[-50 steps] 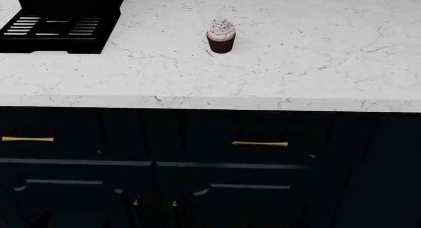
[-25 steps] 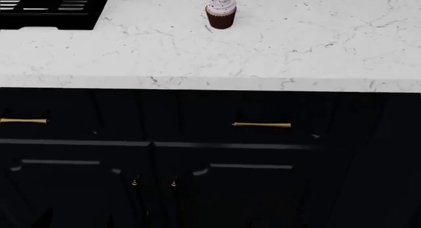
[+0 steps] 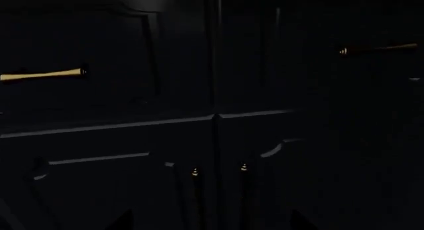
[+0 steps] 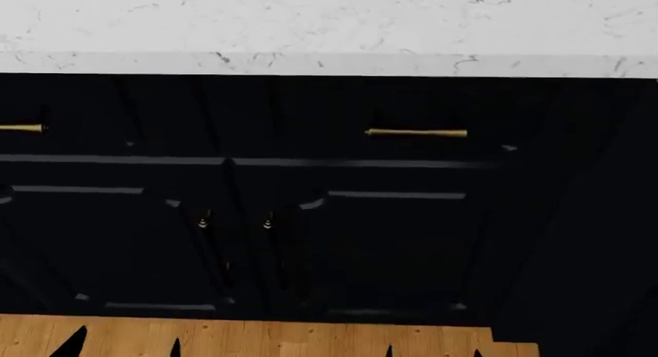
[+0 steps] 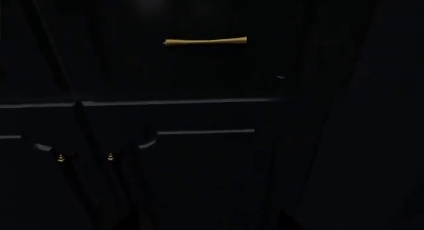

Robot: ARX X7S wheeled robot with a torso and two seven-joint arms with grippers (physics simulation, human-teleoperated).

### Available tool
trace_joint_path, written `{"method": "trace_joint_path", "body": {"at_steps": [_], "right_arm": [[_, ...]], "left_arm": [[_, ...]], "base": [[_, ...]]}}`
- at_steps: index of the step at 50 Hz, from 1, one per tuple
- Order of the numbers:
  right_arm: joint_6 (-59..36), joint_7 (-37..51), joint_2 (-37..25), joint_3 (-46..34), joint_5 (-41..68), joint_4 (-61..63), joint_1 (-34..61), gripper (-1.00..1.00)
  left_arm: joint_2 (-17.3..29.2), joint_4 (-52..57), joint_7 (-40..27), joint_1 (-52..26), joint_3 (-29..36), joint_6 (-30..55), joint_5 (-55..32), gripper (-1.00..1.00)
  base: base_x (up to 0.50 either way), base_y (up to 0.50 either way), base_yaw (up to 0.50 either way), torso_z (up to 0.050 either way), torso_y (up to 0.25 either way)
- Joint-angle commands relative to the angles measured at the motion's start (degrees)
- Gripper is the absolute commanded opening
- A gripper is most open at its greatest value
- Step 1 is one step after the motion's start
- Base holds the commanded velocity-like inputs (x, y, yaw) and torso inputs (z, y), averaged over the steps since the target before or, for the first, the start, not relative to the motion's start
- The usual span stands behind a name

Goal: Open the right drawer.

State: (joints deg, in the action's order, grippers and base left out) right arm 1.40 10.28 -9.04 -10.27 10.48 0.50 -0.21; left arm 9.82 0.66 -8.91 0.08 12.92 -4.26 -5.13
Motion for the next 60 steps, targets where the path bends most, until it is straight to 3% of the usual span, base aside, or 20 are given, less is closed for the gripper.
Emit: {"method": "trace_joint_path", "body": {"at_steps": [1, 9, 25, 35, 60], "right_arm": [[0.4, 0.2, -0.32, -0.46, 0.35, -0.63, 0.25, 1.0], [0.71, 0.36, -0.53, -0.7, 0.66, -0.86, 0.18, 1.0], [1.01, 0.83, -0.94, -1.04, 1.25, -1.02, 0.41, 1.0], [2.95, -0.42, -1.2, -1.34, 2.45, -1.7, 0.38, 1.0], [2.84, -0.1, -1.88, -2.3, 3.42, -0.78, 0.14, 1.0]], "left_arm": [[0.24, -0.39, -0.05, -0.16, 0.23, -0.49, -0.91, 1.0], [0.44, 0.11, -0.57, -0.06, 0.22, -0.46, -1.21, 1.0], [0.66, 1.16, -1.61, -0.17, 0.35, 1.86, -2.34, 1.0], [0.72, -0.25, -0.81, -0.14, 0.21, -1.15, -3.87, 1.0], [1.34, 0.06, -2.24, -0.36, 1.03, -0.53, -3.58, 1.0]], "base": [[-0.01, 0.0, 0.0, 0.004, -0.213], [0.0, 0.0, 0.0, 0.004, -0.206], [0.0, 0.0, 0.0, 0.0, 0.0], [0.0, 0.0, 0.0, 0.0, 0.0], [0.25, 0.0, 0.0, 0.0, 0.0]]}}
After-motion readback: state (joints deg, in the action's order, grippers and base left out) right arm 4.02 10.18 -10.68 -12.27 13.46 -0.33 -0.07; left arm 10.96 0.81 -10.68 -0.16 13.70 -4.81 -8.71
